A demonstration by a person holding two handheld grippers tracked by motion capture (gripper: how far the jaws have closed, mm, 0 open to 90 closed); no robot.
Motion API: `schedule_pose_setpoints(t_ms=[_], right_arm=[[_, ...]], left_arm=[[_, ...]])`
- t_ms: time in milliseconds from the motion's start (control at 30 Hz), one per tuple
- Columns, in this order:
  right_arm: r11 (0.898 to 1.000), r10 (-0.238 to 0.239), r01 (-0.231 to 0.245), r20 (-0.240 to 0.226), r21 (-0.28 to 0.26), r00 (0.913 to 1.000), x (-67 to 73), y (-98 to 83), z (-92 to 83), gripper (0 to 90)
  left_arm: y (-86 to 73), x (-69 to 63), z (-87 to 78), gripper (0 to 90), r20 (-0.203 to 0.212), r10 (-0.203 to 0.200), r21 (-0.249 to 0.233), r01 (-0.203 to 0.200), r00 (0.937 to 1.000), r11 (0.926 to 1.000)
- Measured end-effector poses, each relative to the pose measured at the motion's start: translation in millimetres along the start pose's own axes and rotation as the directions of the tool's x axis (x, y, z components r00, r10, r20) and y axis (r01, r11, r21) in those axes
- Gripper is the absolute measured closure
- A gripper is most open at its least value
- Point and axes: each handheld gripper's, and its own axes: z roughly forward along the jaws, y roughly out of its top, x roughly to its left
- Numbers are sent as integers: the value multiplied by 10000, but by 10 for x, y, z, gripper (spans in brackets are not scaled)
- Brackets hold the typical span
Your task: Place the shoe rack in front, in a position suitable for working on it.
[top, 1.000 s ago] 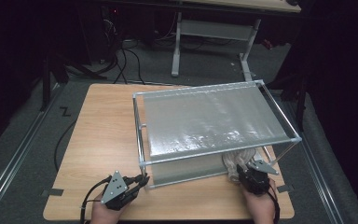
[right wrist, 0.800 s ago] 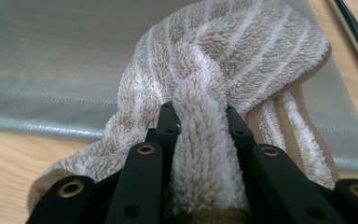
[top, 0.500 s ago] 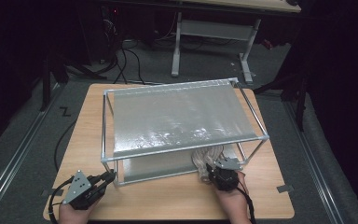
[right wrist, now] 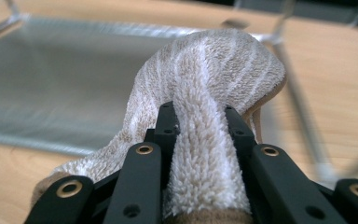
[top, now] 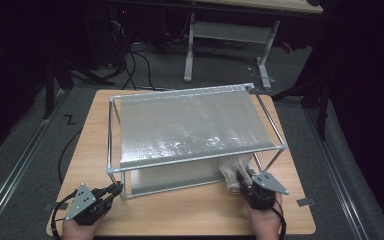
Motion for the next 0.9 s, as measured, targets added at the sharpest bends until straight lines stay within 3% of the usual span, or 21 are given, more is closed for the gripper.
schedule_pose_setpoints(t_ms=[100,200,367,500,667,900], right_arm=[[9988,85,-52,670,-491,9977,-153,63,-166,730],[9941,147,8,1420,-1085,9898,-310,179,-318,730],[9906,144,133,2007,-1362,9795,-439,300,-398,731],[9942,470,-248,2153,-1050,9754,-545,269,-355,732],[9976,642,-573,2023,-398,9772,-617,150,-227,732],[9911,1030,-1156,1703,663,9800,-684,-102,-26,731]], left_arm=[[3,-4,-4,810,-2,12,40,-12,10000,10000],[5,-6,-5,811,4,68,54,-68,10000,10000],[4,-2,-5,811,36,124,54,-124,9999,9999],[4,-3,-4,810,38,145,42,-145,9999,9999],[7,-10,3,809,53,200,50,-200,9998,9998],[8,-9,2,809,63,227,56,-227,9997,9997]])
